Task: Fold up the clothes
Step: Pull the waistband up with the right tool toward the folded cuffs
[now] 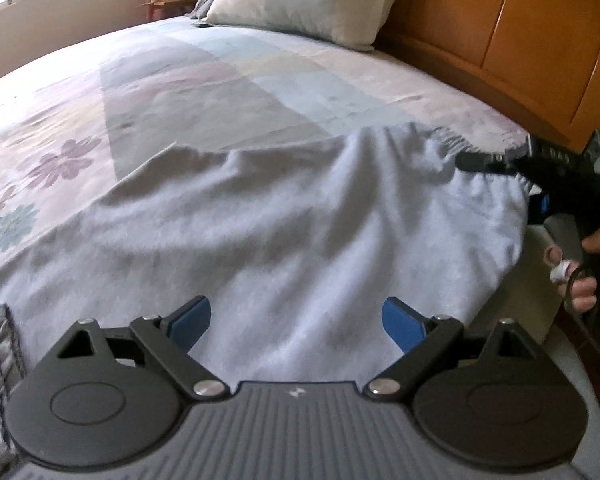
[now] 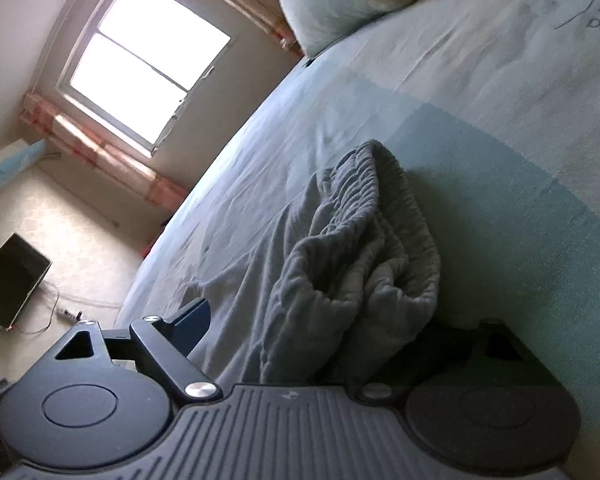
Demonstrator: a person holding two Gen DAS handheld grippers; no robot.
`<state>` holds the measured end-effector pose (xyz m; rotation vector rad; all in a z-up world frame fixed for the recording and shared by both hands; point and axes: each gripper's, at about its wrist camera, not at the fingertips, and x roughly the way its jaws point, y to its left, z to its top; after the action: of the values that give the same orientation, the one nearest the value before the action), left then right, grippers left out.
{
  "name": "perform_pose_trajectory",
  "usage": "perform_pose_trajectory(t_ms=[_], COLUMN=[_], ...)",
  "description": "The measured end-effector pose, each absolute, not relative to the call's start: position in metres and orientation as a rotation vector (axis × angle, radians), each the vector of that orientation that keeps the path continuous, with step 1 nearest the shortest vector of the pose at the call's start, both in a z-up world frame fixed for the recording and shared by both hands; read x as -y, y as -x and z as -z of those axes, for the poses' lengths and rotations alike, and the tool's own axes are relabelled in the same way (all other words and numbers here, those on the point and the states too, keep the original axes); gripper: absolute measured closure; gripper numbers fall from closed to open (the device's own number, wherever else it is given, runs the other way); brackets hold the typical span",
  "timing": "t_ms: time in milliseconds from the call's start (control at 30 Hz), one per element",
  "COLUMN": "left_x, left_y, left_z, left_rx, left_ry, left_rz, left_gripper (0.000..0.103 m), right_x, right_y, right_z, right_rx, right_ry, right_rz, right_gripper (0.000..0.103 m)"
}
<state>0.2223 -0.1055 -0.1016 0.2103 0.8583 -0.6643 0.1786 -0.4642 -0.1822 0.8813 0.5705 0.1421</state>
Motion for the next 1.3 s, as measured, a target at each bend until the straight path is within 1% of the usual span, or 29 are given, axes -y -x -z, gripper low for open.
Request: perform_pose_trajectory(t_ms=[33, 67, 100, 133, 200, 267, 300, 333, 367, 400, 467, 500, 567, 600, 633, 700, 900, 933, 1133, 1300], left_x=[0.105, 0.105, 0.105, 0.106, 0.109, 0.113, 0.115, 0.116, 0.118, 0.119, 0.120, 0.120, 0.119, 0.118, 0.118, 0.116, 0.111, 0.110, 0.094, 0.074], left_y=[-0.221, -0.220, -0.218, -0.217, -0.215, -0.212, -0.211, -0.210, -0.209, -0.208, -0.207, -0.207, -0.206, -0.206, -0.205, -0.204, -0.199, -0.198, -0.194, -0.189], left_z=[0.101, 0.100, 0.099, 0.098, 0.098, 0.098, 0.098, 0.098, 0.098, 0.099, 0.099, 0.099, 0.100, 0.100, 0.100, 0.100, 0.096, 0.094, 0.079, 0.072], left_rx=[-0.857, -0.855, -0.850, -0.845, -0.835, -0.828, -0.825, -0.821, -0.815, -0.810, -0.802, -0.800, -0.799, -0.800, -0.800, -0.800, -0.793, -0.789, -0.755, -0.727], left_ry=[-0.212, -0.212, -0.211, -0.212, -0.227, -0.255, -0.271, -0.287, -0.303, -0.318, -0.339, -0.344, -0.342, -0.339, -0.335, -0.333, -0.348, -0.357, -0.409, -0.476], left_rz=[0.664, 0.665, 0.670, 0.679, 0.698, 0.717, 0.726, 0.734, 0.741, 0.746, 0.752, 0.753, 0.755, 0.756, 0.757, 0.760, 0.770, 0.773, 0.771, 0.744], left_gripper=[0.010, 0.010, 0.010, 0.010, 0.010, 0.010, 0.010, 0.010, 0.010, 0.010, 0.010, 0.010, 0.010, 0.010, 0.010, 0.010, 0.010, 0.010, 0.010, 0.010], right_x=[0.465, 0.468, 0.471, 0.474, 0.481, 0.485, 0.487, 0.489, 0.490, 0.488, 0.483, 0.480, 0.477, 0.479, 0.483, 0.482, 0.475, 0.472, 0.452, 0.439], right_y=[-0.178, -0.176, -0.174, -0.171, -0.168, -0.170, -0.173, -0.176, -0.179, -0.181, -0.184, -0.185, -0.181, -0.178, -0.174, -0.175, -0.179, -0.180, -0.178, -0.180], right_z=[0.183, 0.185, 0.188, 0.191, 0.196, 0.196, 0.194, 0.193, 0.191, 0.190, 0.187, 0.187, 0.189, 0.193, 0.198, 0.199, 0.188, 0.185, 0.165, 0.143], right_rx=[-0.569, -0.565, -0.560, -0.560, -0.573, -0.601, -0.623, -0.642, -0.653, -0.656, -0.660, -0.657, -0.649, -0.640, -0.628, -0.626, -0.667, -0.672, -0.690, -0.670], right_ry=[-0.892, -0.907, -0.924, -0.937, -0.958, -0.982, -1.006, -1.033, -1.044, -1.035, -0.991, -0.955, -0.909, -0.918, -0.943, -0.950, -0.895, -0.877, -0.735, -0.719], right_rz=[-0.119, -0.094, -0.070, -0.048, -0.028, -0.029, -0.030, -0.032, -0.044, -0.055, -0.066, -0.063, -0.031, -0.025, -0.024, -0.032, 0.006, 0.011, 0.049, 0.033], right_gripper=[0.025, 0.029, 0.040, 0.054, 0.066, 0.066, 0.062, 0.053, 0.048, 0.041, 0.039, 0.042, 0.058, 0.077, 0.081, 0.083, 0.081, 0.080, 0.079, 0.079])
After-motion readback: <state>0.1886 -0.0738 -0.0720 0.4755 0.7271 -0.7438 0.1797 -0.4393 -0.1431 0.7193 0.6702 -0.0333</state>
